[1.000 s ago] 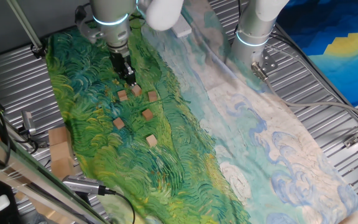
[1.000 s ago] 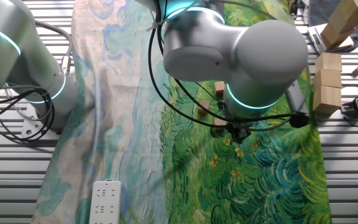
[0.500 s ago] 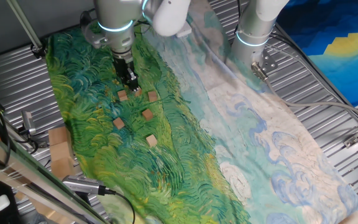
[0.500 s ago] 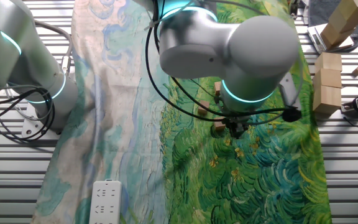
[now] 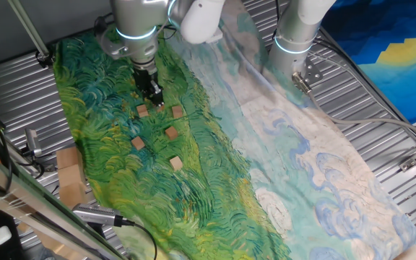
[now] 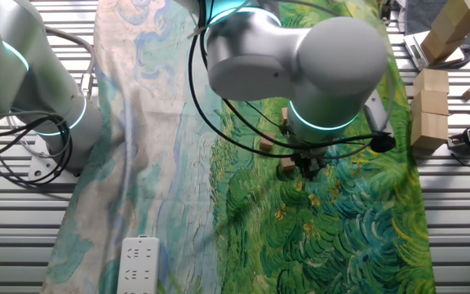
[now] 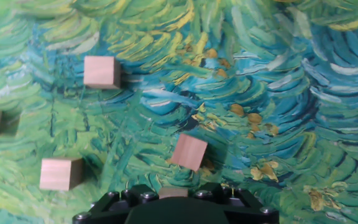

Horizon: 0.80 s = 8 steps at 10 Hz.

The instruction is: Stack the blocks into a pyramid shape

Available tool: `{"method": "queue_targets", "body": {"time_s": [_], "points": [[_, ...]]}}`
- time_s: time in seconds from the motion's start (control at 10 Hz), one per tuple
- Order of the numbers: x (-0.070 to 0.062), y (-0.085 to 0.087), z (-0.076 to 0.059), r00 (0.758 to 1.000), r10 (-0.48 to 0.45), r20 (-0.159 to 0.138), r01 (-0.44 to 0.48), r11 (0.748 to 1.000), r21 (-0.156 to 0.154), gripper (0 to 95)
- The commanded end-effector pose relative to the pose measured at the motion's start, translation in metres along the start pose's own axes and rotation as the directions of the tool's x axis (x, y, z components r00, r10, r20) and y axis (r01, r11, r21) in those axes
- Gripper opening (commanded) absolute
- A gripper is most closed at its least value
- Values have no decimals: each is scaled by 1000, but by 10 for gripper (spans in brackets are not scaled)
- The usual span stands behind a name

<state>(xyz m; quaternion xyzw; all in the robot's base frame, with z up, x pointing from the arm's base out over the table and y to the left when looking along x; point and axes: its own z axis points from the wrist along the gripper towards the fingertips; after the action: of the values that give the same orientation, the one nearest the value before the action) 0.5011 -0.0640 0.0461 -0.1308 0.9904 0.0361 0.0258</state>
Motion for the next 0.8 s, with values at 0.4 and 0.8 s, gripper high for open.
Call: {"method": "queue_targets", "body": {"time_s": [0.4,0.8], "points": [[6,2,1,995,-78,-61,78,997,-5,570],[6,2,1,987,-102,-121,104,994,12,570]]}}
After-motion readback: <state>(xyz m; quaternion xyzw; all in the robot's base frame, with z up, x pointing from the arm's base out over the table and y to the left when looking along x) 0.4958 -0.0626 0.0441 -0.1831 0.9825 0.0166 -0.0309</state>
